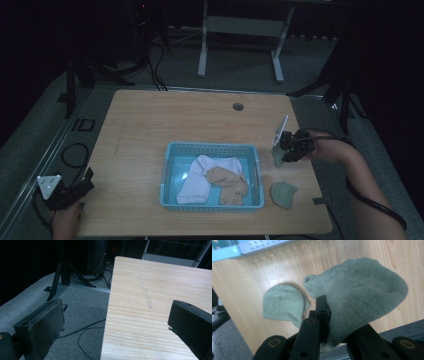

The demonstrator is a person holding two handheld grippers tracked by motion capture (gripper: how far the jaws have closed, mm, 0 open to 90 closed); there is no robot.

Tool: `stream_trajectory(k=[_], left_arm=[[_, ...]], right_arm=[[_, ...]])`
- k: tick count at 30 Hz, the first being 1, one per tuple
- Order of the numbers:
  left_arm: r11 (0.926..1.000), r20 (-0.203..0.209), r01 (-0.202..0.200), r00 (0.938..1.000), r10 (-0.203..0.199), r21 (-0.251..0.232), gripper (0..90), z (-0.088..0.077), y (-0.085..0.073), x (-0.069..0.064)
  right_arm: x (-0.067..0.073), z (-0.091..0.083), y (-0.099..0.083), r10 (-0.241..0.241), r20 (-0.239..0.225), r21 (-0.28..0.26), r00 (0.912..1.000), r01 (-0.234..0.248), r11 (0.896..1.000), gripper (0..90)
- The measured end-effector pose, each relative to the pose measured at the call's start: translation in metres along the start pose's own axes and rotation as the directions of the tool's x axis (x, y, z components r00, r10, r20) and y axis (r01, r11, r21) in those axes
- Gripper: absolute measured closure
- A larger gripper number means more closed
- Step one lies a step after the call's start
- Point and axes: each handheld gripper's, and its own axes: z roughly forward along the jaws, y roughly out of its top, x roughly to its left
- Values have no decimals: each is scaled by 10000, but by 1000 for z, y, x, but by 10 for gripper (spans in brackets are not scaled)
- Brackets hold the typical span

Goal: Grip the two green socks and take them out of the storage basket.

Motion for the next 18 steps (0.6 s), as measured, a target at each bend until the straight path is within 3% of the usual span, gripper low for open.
stream_trajectory(k=[14,18], left_arm=[[10000,2,-32,10000,32,14,7,0,0,0],[10000,2,-41,10000,41,7,7,0,0,0]], right_arm=[[-12,52,2,493,-339,-120,9982,-498,9987,840],[-14,66,5,664,-473,-367,9967,-682,9970,839]])
